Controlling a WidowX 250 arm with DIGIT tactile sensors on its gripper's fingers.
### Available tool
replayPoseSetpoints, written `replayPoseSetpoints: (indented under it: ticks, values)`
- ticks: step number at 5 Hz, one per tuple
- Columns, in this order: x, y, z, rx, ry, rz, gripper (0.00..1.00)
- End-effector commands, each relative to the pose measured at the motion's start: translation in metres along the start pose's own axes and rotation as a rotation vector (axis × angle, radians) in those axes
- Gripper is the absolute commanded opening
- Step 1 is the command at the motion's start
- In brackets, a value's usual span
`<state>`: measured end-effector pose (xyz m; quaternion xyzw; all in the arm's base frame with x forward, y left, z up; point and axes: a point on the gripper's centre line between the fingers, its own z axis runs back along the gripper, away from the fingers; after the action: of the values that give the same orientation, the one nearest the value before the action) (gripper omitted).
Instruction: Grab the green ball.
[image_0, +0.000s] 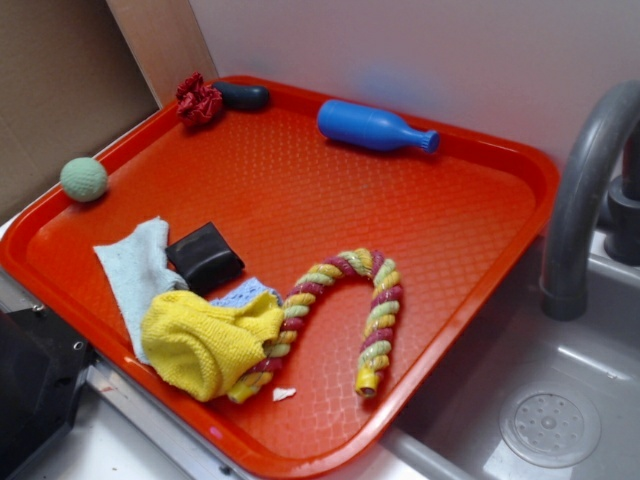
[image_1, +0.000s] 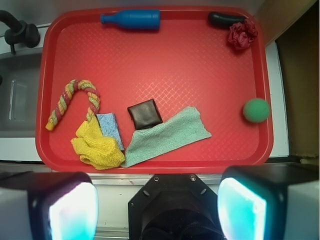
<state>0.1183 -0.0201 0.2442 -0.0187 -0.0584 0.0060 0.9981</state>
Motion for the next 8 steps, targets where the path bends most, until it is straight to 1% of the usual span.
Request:
replayPoseSetpoints:
  ticks: [1, 2, 3, 4, 8]
  values:
    - [0.0, 0.0, 0.0, 0.0, 0.0, 0.0, 1.0]
    - [0.04, 0.045, -0.053, 0.06, 0.062, 0.246, 1.0]
    - [0.063, 0.071, -0.091, 0.125, 0.07, 0.491, 1.0]
    - [0.067, 0.102, -0.126, 0.169, 0.022, 0.739, 1.0]
    - [0.067, 0.102, -0.126, 0.169, 0.022, 0.739, 1.0]
